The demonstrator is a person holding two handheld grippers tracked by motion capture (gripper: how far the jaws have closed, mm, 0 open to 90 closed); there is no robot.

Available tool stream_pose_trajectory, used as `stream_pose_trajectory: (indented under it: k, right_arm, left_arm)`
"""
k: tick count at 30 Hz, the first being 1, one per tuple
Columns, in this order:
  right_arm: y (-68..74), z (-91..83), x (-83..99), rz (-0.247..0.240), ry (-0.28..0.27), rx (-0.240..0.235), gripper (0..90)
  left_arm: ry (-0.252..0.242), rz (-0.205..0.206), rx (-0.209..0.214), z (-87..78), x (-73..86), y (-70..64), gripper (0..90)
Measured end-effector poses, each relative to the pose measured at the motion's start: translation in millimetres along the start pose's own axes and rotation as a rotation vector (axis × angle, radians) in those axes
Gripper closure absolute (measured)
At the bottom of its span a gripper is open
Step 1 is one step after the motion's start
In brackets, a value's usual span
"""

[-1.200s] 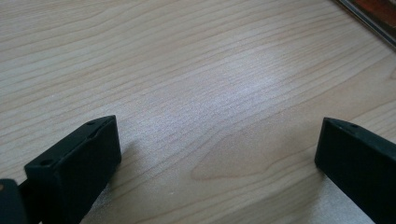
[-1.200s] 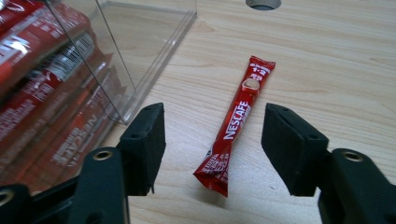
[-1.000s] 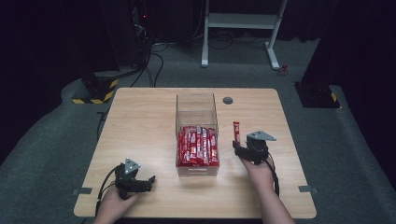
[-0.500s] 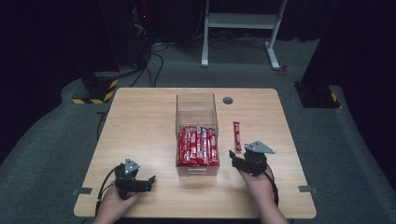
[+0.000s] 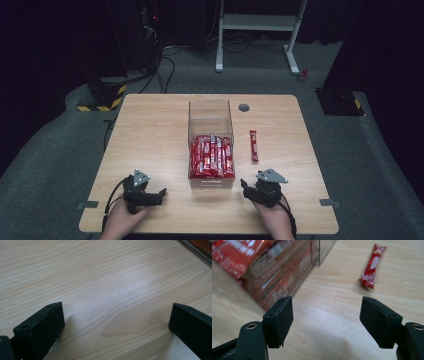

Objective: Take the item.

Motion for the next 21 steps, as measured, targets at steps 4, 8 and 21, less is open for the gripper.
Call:
stream_pose_trajectory:
  k: [4, 8, 21]
  right_arm:
    - [7.5, 2.8, 14.7, -0.033, 0.063, 0.008, 25.9]
    - [9.8, 7.3, 21.6, -0.023, 0.099, 0.011, 22.8]
    - [12.7, 15.1, 23.2, 0.003, 0.131, 0.042, 13.5]
  left_arm:
    - [0.0, 0.002, -0.001, 0.0, 0.0, 0.2, 0.6]
    - [0.0, -0.002, 0.001, 0.0, 0.0, -0.2, 0.6]
    - [-0.001, 0.0, 0.003, -0.2, 0.2, -0.3, 0.6]
Point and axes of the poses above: each handheld gripper's, and its own axes: z roughly forward along the jaws, x roughly out of its underside, y roughly to its left, the point moved 4 cm from there along z, roughly forward along the jaws, and after that the axes turned 12 degrees about z, right-handed, at the moved point
